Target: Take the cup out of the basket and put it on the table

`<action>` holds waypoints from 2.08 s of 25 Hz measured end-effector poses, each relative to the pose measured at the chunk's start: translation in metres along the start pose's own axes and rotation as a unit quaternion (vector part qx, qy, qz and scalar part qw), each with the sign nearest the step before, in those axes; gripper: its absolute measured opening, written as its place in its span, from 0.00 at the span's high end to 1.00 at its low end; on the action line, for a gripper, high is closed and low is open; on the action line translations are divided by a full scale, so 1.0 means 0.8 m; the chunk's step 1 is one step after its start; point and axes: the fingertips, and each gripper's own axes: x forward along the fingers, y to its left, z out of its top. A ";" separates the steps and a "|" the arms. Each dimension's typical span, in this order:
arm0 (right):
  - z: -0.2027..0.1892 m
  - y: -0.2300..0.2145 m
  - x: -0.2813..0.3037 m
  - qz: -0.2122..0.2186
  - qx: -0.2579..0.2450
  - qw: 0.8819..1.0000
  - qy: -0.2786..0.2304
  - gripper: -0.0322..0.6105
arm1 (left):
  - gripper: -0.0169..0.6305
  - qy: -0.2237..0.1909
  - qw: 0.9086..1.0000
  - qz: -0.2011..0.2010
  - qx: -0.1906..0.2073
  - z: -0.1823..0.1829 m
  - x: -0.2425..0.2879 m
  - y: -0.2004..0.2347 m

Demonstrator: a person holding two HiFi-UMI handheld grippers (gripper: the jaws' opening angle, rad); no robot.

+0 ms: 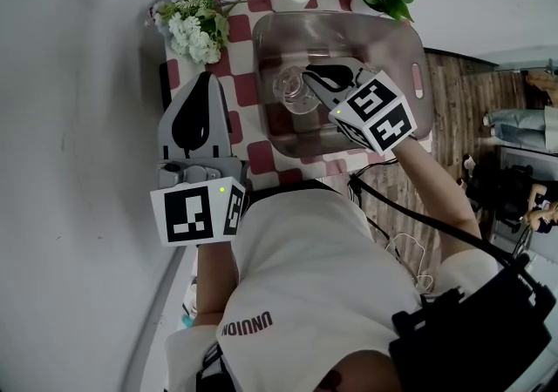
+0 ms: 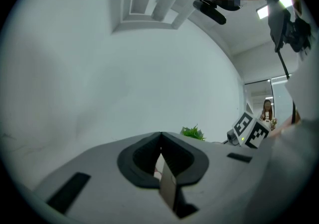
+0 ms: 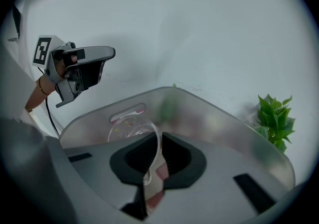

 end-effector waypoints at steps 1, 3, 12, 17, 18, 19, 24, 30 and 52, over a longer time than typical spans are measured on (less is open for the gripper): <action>0.002 0.000 -0.001 -0.001 0.000 1.000 -0.003 0.88 | 0.95 -0.001 1.000 0.001 0.000 0.001 -0.001 0.000; 0.007 0.000 -0.003 -0.003 0.000 1.000 -0.007 0.88 | 0.95 -0.002 1.000 0.003 0.001 0.002 -0.002 0.001; 0.020 0.001 -0.015 -0.015 0.000 1.000 -0.027 0.88 | 0.95 -0.008 1.000 0.010 0.004 0.006 -0.010 0.004; 0.029 0.003 -0.023 -0.022 -0.003 0.999 -0.040 0.88 | 0.95 -0.014 1.000 0.016 0.004 0.007 -0.015 0.004; 0.031 0.003 -0.024 -0.023 -0.003 0.999 -0.042 0.88 | 0.95 -0.015 1.000 0.017 0.004 0.007 -0.016 0.004; 0.033 0.003 -0.025 -0.025 -0.003 0.999 -0.044 0.88 | 0.95 -0.015 1.000 0.018 0.005 0.008 -0.017 0.005; 0.043 0.003 -0.032 -0.031 -0.004 0.998 -0.054 0.88 | 0.95 -0.018 0.999 0.026 0.005 0.011 -0.021 0.008; 0.058 0.003 -0.038 -0.042 -0.006 0.997 -0.072 0.88 | 0.95 -0.023 0.999 0.036 0.007 0.013 -0.027 0.014; 0.107 0.018 -0.055 -0.032 -0.028 0.992 -0.118 0.89 | 0.95 -0.032 0.997 0.065 0.006 0.017 -0.044 0.028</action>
